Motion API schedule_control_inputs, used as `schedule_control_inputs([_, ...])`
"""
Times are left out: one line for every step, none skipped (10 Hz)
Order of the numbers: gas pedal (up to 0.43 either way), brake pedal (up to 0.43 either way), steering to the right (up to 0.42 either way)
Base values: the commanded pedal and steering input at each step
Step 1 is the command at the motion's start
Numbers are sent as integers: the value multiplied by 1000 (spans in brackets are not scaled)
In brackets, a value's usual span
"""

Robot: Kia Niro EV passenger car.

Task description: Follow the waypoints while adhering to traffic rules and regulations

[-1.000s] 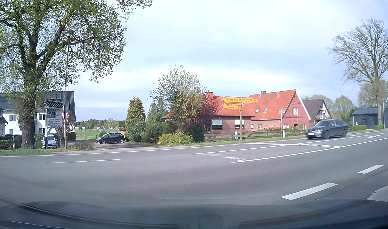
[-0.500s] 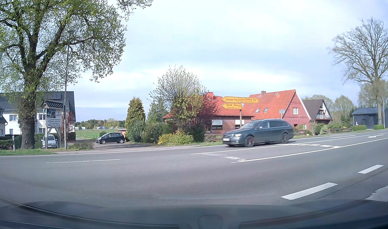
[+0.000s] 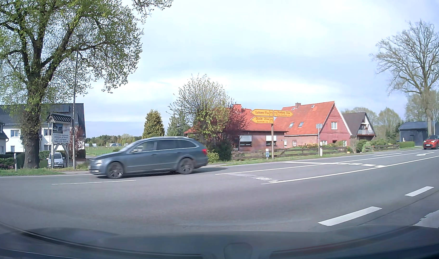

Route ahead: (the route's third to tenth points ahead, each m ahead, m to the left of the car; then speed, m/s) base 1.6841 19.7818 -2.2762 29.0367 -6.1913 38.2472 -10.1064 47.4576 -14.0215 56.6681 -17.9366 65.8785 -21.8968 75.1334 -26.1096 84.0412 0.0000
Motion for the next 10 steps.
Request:
schedule_control_inputs([0, 195, -452])
schedule_control_inputs([0, 195, -452])
schedule_control_inputs([0, 195, -452])
schedule_control_inputs([0, 195, -452])
schedule_control_inputs([0, 195, -452])
schedule_control_inputs([0, 195, -452])
schedule_control_inputs([0, 195, -452])
schedule_control_inputs([0, 195, -452])
schedule_control_inputs([0, 195, -452])
schedule_control_inputs([0, 195, -452])
